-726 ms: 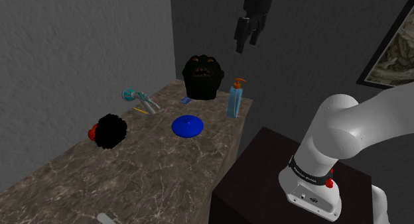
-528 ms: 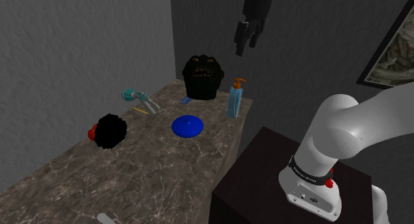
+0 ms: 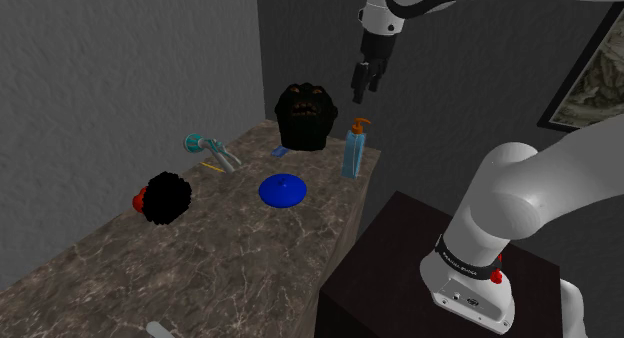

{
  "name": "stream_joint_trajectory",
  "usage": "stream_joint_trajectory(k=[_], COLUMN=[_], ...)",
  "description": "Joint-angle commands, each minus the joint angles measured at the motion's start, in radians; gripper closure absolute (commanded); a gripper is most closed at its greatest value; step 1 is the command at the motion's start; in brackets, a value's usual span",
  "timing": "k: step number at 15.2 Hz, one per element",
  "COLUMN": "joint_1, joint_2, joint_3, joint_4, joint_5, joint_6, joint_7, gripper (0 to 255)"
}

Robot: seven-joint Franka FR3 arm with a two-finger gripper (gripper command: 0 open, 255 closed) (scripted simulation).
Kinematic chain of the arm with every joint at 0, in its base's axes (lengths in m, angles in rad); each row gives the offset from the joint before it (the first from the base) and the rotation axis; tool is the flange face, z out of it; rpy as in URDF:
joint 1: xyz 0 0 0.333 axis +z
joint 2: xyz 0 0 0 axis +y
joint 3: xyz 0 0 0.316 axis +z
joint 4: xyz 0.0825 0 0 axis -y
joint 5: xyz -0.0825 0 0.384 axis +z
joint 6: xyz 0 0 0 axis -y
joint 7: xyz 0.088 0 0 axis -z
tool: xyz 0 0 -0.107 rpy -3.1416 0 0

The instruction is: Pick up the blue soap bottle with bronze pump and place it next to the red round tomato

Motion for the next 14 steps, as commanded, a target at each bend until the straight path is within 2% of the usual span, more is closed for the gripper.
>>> stream_joint_trajectory(k=[1,9,14], joint_1=[-0.008,-0.018,-0.018], joint_2=[0.027,0.235,0.274], joint_3=[-0.039,-0.185,-0.200], joint_4=[-0.031,-0.060,-0.092], joint_5=[-0.015,-0.033,-0.032], joint_6=[0.058,0.284,0.354], joint_7=[-0.044,-0.210,-0.221], gripper=[0,0,0])
